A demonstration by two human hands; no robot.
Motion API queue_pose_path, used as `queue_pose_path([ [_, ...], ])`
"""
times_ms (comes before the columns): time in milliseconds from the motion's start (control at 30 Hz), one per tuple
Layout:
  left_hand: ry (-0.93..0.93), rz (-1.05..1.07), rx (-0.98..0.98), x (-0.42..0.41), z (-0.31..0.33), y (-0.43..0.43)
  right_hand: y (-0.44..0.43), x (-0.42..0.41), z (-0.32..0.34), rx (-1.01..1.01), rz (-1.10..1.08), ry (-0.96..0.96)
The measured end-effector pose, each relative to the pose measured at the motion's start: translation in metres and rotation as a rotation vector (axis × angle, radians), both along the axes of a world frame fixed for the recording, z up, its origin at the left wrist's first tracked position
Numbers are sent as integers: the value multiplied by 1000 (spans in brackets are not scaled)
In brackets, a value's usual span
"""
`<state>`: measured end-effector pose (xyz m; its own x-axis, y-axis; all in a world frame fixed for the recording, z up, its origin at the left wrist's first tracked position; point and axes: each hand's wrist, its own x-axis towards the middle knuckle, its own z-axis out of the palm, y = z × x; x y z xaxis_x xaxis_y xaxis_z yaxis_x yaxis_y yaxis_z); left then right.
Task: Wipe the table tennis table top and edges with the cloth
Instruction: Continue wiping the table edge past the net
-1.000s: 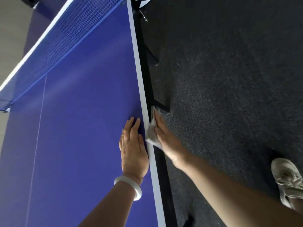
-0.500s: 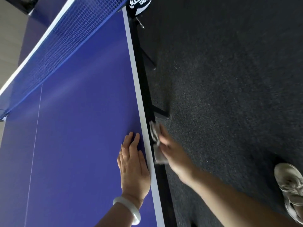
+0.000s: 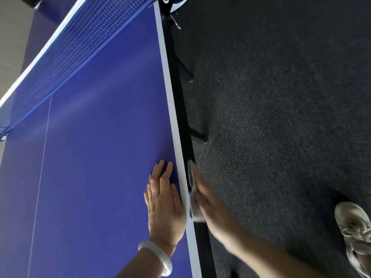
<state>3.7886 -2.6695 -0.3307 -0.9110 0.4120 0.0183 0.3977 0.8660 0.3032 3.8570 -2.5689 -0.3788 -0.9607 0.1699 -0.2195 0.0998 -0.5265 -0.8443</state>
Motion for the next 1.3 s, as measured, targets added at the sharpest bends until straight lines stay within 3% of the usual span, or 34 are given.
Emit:
queue_pose_path([
  [200, -27, 24, -11, -1, 1, 2, 60, -103, 20, -27, -84, 38],
  [333, -31, 23, -31, 0, -1, 0, 14, -29, 3, 157, -45, 101],
  [467, -17, 6, -55, -1, 1, 2, -6, 22, -7, 197, 61, 70],
  [733, -77, 39, -97, -1, 6, 5, 78, -122, 16, -54, 3, 1],
  [933, -93, 35, -130, -1, 7, 5, 33, -79, 11, 139, -95, 27],
  [1033, -95, 22, -140, -2, 8, 6, 16, -62, 8, 93, -69, -18],
  [1300, -75, 13, -144, -1, 7, 7, 61, -166, 10, 231, -160, -163],
])
